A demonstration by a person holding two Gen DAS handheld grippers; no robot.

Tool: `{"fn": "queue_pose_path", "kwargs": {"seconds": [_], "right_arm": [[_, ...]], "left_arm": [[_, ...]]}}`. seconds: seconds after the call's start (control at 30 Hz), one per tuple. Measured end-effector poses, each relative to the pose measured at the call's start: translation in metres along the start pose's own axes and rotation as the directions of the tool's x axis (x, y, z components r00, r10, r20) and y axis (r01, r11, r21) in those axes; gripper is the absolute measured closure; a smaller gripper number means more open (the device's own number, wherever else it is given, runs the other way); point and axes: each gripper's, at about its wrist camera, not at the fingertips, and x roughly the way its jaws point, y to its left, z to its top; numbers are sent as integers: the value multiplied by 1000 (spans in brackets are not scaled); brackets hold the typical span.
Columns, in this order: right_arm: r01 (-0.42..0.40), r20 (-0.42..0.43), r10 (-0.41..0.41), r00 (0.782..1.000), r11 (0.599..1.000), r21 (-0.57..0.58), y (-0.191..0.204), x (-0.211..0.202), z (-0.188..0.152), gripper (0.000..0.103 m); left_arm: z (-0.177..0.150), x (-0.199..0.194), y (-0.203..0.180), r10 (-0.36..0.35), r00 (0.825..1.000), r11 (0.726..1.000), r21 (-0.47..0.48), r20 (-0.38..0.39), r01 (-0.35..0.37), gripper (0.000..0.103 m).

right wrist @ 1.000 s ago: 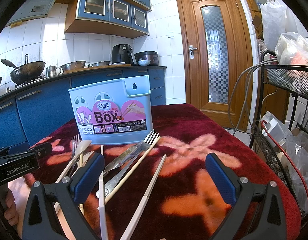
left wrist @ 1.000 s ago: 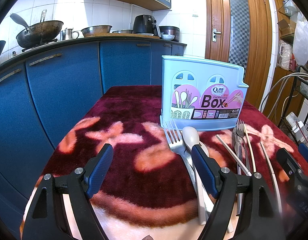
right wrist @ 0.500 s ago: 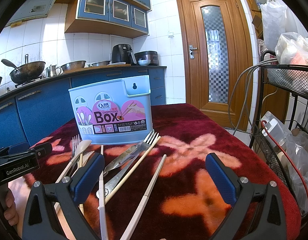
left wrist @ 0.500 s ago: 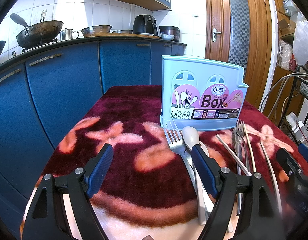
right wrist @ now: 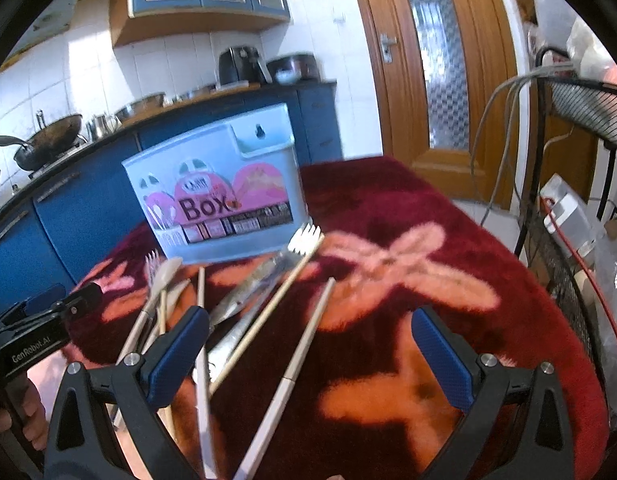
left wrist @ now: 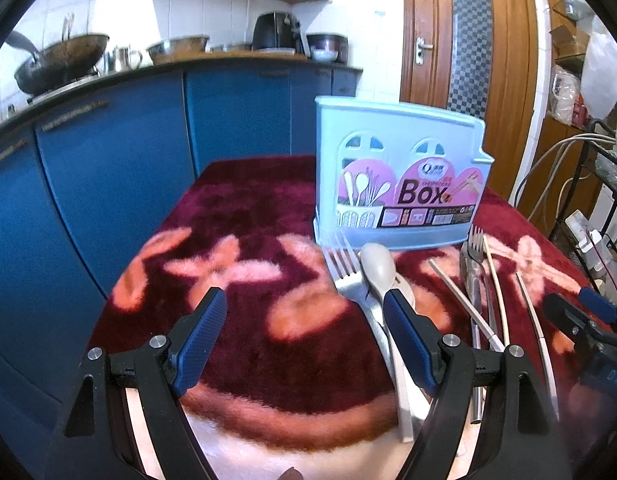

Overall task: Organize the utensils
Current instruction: 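Grasp the white plastic spoon with the left tool while the right tool grasps a wooden chopstick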

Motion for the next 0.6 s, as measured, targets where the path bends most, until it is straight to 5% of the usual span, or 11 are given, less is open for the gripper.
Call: {"fn": "queue_pose_path", "kwargs": {"seconds": [0.1, 0.6], "right_arm": [[-17, -61, 18, 998, 1000, 23, -4, 7, 3, 3], [-18, -293, 24, 956, 1000, 22, -9, 41, 22, 47]], "left_arm": [[4, 10, 3, -13, 999, 1000, -6, -50, 13, 21], [25, 48, -30, -141, 969, 990, 1, -203, 144, 25]]}}
